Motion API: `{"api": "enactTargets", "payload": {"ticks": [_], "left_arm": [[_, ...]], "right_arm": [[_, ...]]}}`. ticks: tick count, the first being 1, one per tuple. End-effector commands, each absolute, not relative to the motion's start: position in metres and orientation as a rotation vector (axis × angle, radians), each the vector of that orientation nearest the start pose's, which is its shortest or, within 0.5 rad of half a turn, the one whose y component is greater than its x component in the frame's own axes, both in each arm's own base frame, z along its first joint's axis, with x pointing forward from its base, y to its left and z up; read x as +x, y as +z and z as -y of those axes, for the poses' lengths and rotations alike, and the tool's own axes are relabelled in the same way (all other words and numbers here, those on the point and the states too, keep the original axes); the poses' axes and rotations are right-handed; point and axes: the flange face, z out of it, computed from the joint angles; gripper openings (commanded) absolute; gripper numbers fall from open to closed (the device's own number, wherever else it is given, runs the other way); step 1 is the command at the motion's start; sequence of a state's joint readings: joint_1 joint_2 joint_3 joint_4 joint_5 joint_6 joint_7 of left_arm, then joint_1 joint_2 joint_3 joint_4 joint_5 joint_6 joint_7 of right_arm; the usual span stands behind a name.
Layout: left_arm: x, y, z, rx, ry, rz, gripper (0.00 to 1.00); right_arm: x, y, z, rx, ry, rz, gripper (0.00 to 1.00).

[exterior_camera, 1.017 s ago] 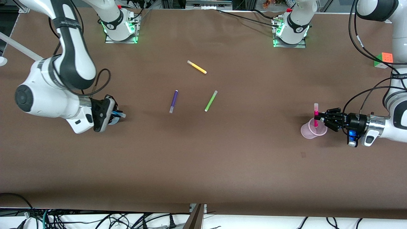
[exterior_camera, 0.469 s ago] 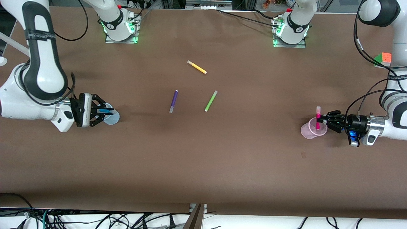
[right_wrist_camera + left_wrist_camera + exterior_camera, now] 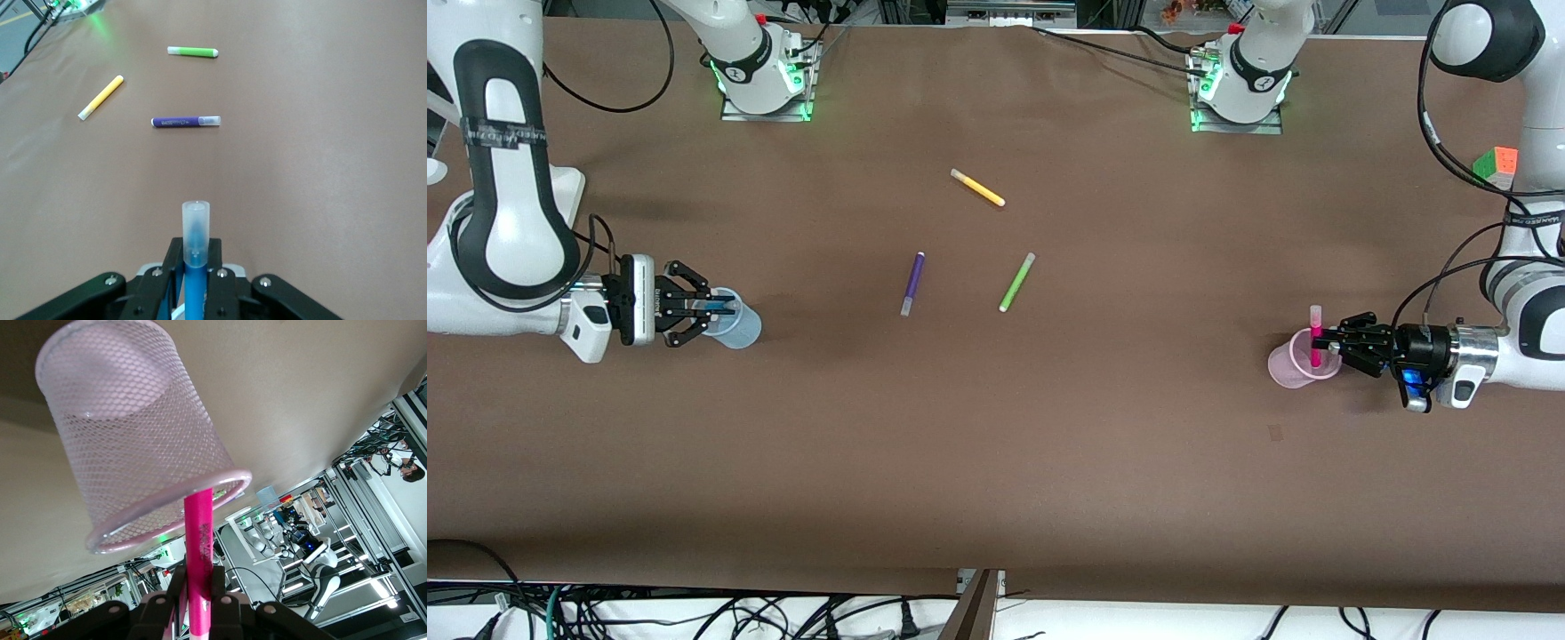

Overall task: Place pink and blue markers in matching cups
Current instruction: 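Drop the pink marker into the pink cup while the right gripper drops blue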

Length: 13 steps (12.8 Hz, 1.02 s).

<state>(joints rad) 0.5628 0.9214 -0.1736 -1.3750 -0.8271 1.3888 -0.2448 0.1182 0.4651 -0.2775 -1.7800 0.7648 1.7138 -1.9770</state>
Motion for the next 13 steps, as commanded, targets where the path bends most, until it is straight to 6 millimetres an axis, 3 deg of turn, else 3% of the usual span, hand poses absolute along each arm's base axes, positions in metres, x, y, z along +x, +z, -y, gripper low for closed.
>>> {"api": "enactTargets", "payload": {"ticks": [1, 2, 6, 9, 10, 11, 13], "left_arm": [[0.623, 0.167, -0.185, 1.717, -0.825, -0.800, 0.56], [0.622, 0.165, -0.188, 1.704, -0.811, -0.795, 1.00], [0.622, 0.167, -0.190, 1.707, -0.802, -0.788, 1.00], [0.626, 0.180, -0.191, 1.717, -0.795, -0.786, 1.00], [0.628, 0.194, -0.194, 1.732, -0.777, -0.781, 1.00], [0.631, 0.212, -0.196, 1.757, -0.758, -0.777, 1.00], [0.635, 0.256, -0.189, 1.820, -0.768, -0.780, 1.00]], "right_arm": [[0.603, 0.285, 0.019, -1.718, -0.402, 1.629, 0.08], [0.602, 0.285, 0.020, -1.712, -0.401, 1.627, 0.08], [0.593, 0.273, 0.029, -1.688, -0.411, 1.623, 0.08], [0.590, 0.266, 0.042, -1.690, -0.417, 1.612, 0.11], [0.591, 0.266, 0.043, -1.699, -0.421, 1.611, 0.35], [0.594, 0.270, 0.043, -1.710, -0.420, 1.601, 0.99], [0.601, 0.281, 0.042, -1.767, -0.400, 1.550, 1.00]]}}
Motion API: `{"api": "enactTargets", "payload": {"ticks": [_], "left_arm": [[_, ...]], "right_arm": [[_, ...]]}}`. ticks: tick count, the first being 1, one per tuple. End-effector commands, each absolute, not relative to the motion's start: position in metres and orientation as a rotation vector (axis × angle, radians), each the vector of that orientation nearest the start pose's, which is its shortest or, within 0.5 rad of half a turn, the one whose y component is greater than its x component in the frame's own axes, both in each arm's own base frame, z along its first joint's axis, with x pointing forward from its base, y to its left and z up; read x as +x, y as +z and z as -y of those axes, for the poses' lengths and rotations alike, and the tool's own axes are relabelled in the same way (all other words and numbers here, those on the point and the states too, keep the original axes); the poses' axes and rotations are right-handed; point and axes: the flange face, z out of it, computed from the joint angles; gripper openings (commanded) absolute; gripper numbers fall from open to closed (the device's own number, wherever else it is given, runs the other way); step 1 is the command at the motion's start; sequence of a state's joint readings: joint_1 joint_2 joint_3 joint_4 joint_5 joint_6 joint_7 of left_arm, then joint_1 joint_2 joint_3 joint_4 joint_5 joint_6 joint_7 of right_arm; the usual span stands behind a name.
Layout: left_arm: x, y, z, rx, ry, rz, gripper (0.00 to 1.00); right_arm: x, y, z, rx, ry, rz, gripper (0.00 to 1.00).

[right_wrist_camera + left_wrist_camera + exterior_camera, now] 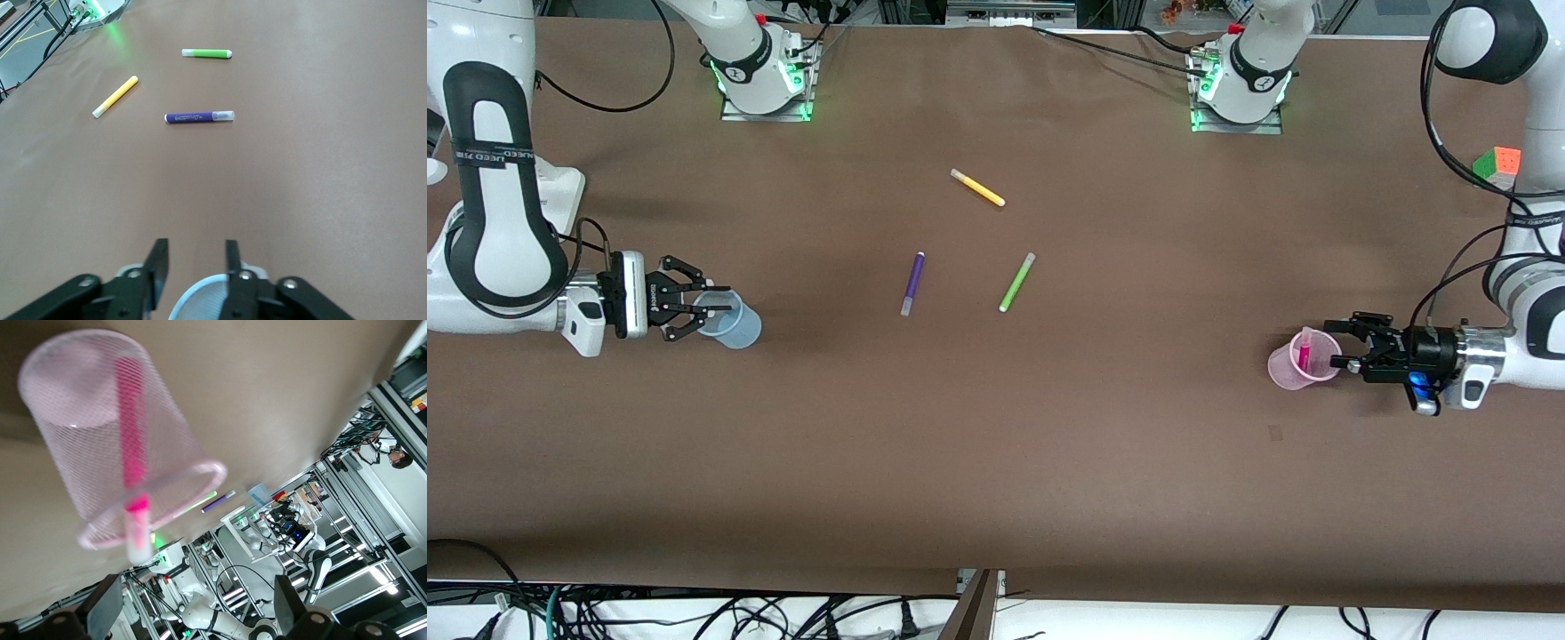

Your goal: Place pink and blue markers in matching cups

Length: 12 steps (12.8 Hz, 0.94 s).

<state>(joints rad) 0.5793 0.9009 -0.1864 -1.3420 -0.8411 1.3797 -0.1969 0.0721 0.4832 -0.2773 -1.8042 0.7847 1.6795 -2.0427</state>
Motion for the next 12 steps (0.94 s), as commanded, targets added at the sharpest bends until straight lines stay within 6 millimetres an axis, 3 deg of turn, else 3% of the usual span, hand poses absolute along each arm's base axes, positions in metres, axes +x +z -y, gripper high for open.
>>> {"api": "enactTargets", "payload": {"ticks": [1, 4, 7, 10, 12], "left_arm": [[0.637, 0.287, -0.184, 1.891, -0.766, -0.785, 1.00], [0.637, 0.397, -0.149, 2.082, -0.747, -0.825, 1.00], [0.619, 0.502, -0.092, 2.375, -0.626, -0.752, 1.00], [0.596, 0.570, -0.011, 2.679, -0.520, -0.631, 1.00], [0.585, 0.588, 0.038, 2.835, -0.471, -0.531, 1.00]], "right_arm": [[0.604, 0.290, 0.040, -1.838, -0.356, 1.461, 1.00], [0.623, 0.335, 0.026, -2.050, -0.202, 1.211, 1.00], [0.643, 0.375, 0.008, -2.278, -0.021, 0.992, 1.00], [0.656, 0.410, -0.006, -2.499, 0.094, 0.762, 1.00], [0.655, 0.434, -0.012, -2.612, 0.147, 0.603, 1.00]]}}
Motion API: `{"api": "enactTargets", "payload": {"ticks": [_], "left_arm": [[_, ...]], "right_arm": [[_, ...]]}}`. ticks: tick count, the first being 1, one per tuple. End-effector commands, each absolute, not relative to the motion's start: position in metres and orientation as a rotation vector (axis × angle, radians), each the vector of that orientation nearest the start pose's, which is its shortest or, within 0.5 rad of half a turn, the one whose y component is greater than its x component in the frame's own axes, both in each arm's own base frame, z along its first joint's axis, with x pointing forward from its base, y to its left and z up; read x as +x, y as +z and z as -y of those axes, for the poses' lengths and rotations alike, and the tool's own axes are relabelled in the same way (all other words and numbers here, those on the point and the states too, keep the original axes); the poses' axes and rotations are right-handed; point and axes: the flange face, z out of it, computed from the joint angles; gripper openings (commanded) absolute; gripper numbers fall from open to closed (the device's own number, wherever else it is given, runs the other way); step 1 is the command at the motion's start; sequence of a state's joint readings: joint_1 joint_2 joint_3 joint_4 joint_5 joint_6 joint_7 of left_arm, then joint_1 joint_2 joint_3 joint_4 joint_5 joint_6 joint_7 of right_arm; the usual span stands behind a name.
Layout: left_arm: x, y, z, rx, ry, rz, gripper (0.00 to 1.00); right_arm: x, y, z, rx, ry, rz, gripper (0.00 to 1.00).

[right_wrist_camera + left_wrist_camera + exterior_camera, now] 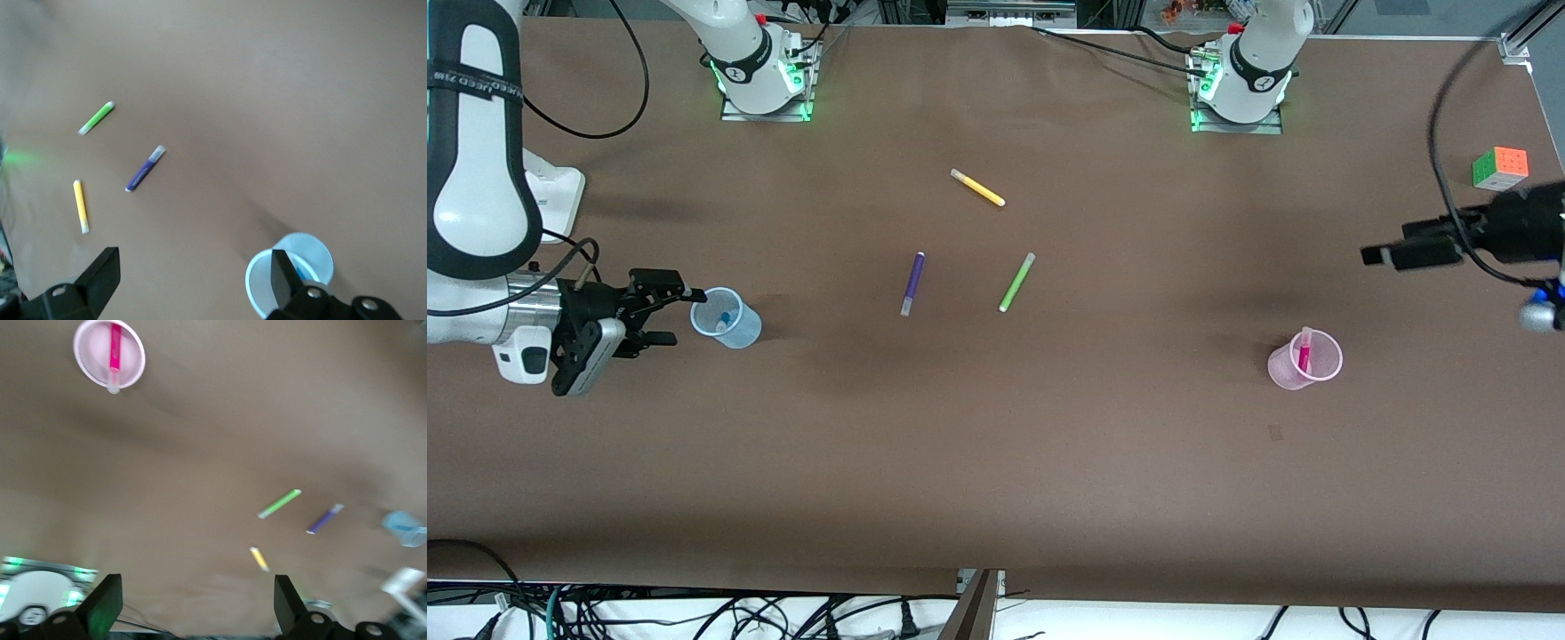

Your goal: Place pink and blue markers in matching cups

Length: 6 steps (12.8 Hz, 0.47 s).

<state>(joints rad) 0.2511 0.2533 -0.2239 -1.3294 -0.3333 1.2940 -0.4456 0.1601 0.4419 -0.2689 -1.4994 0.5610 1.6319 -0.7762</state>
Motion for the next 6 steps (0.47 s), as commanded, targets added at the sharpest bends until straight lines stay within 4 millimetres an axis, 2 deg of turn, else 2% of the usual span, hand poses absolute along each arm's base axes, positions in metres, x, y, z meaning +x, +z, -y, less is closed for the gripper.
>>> {"api": "enactTargets", "payload": {"ticks": [1, 3, 4, 6], "left_arm": [[0.583, 0.589, 0.061, -3.215, 0.497, 0.528, 1.00], [0.578, 0.586, 0.103, -3.083, 0.394, 0.349, 1.00], [0.579, 0.587, 0.115, -3.063, 0.335, 0.303, 1.00], [0.588, 0.581, 0.123, -3.080, 0.285, 0.245, 1.00]], "right_arm": [[0.655, 0.444, -0.021, -2.687, 0.199, 0.513, 1.00], [0.650, 0.474, -0.049, -2.819, 0.332, 0.341, 1.00], [0.646, 0.482, -0.062, -2.845, 0.394, 0.231, 1.00], [0.635, 0.494, -0.074, -2.906, 0.477, 0.044, 1.00]]}}
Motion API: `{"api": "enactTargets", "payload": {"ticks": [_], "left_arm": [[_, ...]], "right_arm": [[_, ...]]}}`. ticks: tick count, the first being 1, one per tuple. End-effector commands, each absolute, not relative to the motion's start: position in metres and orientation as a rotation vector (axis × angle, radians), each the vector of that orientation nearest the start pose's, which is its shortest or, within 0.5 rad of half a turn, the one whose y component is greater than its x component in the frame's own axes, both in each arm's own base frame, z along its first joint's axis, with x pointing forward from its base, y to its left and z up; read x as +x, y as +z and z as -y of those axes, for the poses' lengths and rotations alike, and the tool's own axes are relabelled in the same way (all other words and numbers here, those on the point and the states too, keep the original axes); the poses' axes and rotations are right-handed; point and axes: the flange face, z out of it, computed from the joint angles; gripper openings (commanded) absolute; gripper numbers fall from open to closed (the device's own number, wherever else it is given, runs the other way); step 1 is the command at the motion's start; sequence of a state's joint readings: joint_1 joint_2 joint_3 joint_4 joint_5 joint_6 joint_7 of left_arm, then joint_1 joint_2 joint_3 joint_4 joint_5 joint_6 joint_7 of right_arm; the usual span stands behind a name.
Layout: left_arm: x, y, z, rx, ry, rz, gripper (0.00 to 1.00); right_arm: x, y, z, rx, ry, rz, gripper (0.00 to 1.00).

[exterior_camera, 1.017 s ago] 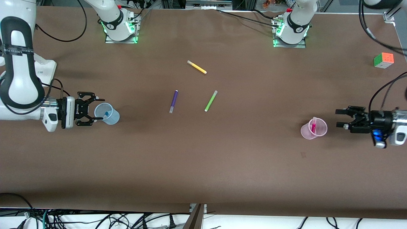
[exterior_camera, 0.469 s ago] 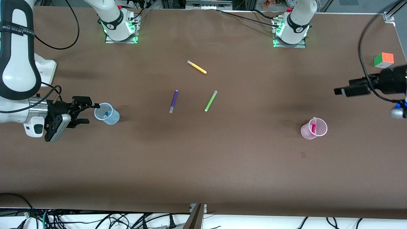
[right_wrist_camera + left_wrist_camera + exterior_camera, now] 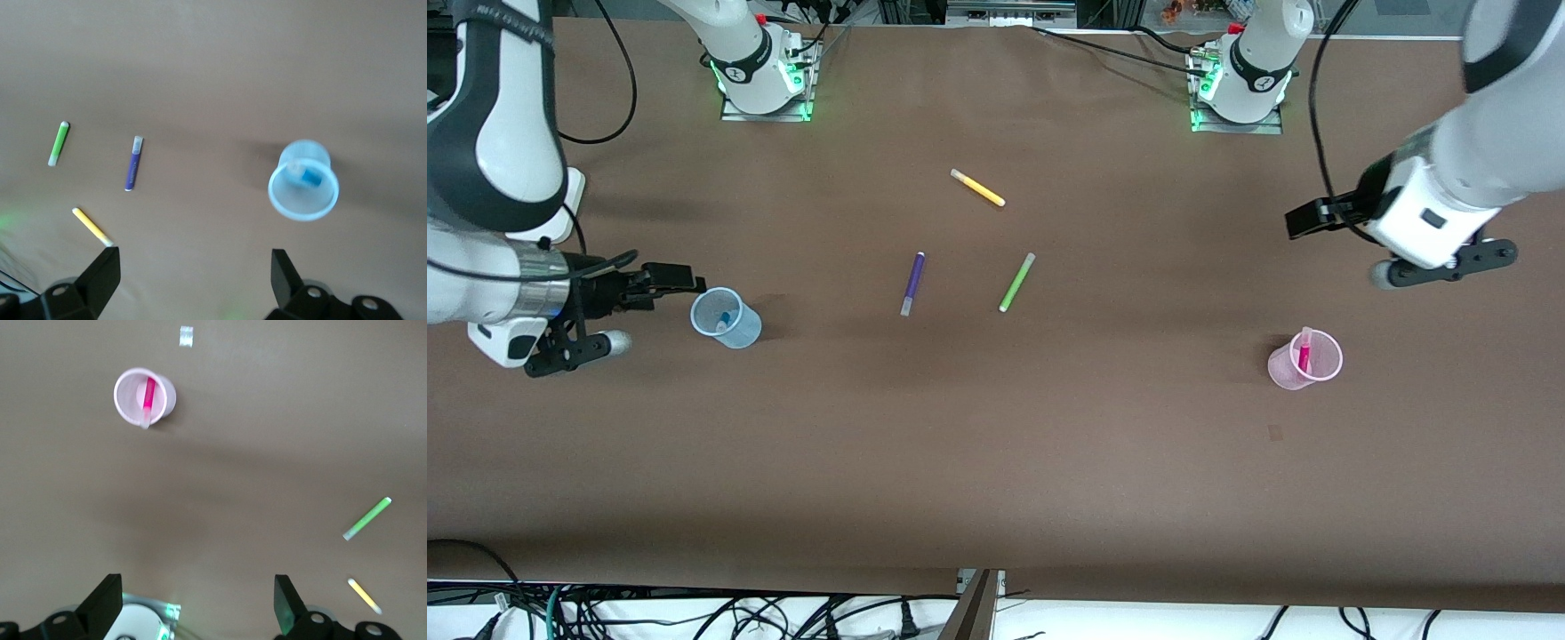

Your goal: Place pink and blue markers in matching cups

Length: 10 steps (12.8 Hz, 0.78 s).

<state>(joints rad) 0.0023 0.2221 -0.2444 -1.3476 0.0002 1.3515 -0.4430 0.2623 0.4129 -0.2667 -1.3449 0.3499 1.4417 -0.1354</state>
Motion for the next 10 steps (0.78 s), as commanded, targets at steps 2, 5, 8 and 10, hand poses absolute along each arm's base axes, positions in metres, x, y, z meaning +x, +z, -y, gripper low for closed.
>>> {"api": "enactTargets", "payload": {"ticks": [2, 5, 8, 10], "left_arm": [[0.593, 0.571, 0.121, -3.060, 0.286, 0.218, 1.00], [0.592, 0.572, 0.122, -3.061, 0.297, 0.217, 1.00], [0.592, 0.572, 0.119, -3.062, 0.301, 0.224, 1.00], [0.592, 0.572, 0.118, -3.061, 0.300, 0.226, 1.00]], "right_arm": [[0.622, 0.515, -0.081, -3.002, 0.463, 0.062, 1.00], [0.586, 0.522, -0.059, -3.068, 0.451, 0.090, 1.00], [0.557, 0.560, -0.004, -3.106, 0.320, -0.029, 1.00], [0.549, 0.576, 0.001, -3.157, 0.289, -0.020, 1.00]]}}
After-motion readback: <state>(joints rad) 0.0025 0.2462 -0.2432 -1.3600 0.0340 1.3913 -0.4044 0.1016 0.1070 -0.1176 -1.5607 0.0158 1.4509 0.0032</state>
